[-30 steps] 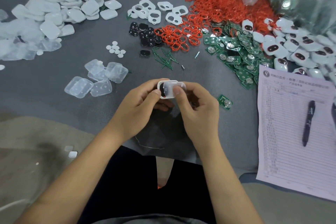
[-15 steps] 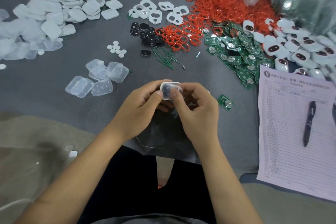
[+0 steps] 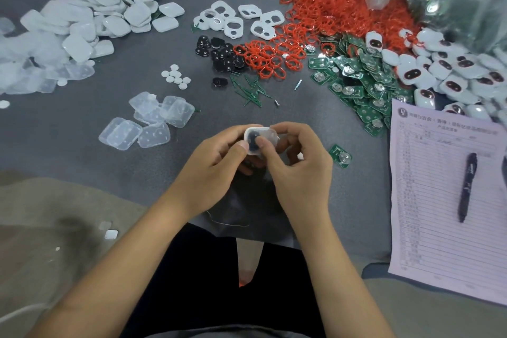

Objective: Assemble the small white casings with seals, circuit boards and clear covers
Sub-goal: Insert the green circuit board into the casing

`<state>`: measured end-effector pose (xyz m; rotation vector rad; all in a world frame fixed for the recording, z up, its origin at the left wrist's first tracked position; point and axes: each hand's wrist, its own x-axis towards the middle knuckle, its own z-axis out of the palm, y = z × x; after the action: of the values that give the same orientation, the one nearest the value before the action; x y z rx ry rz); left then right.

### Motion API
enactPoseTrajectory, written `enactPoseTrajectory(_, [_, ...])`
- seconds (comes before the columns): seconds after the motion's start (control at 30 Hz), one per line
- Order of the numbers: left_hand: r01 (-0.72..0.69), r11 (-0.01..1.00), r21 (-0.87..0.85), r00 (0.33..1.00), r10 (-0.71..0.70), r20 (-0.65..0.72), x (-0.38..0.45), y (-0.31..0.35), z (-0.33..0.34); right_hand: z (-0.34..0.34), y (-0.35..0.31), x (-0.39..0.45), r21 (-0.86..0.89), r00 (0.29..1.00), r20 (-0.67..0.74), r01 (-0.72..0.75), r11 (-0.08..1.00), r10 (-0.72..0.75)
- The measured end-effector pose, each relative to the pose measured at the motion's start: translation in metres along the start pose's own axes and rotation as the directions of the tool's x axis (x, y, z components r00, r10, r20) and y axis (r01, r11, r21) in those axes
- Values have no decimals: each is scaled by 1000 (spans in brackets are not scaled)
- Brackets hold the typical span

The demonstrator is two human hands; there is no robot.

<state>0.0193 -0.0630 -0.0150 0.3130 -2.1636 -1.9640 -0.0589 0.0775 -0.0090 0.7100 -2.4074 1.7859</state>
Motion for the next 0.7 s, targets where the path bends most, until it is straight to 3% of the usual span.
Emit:
enactPoseTrajectory(0.4, [39,999,-8,999,-39,6,0,5,2,-2,2,3,17,999,-35,33,999,-32])
enactPoseTrajectory(0.7, [28,999,27,999,-29,23,-1,4,2,-3,1,2,22,1000,16,-18,1000,18])
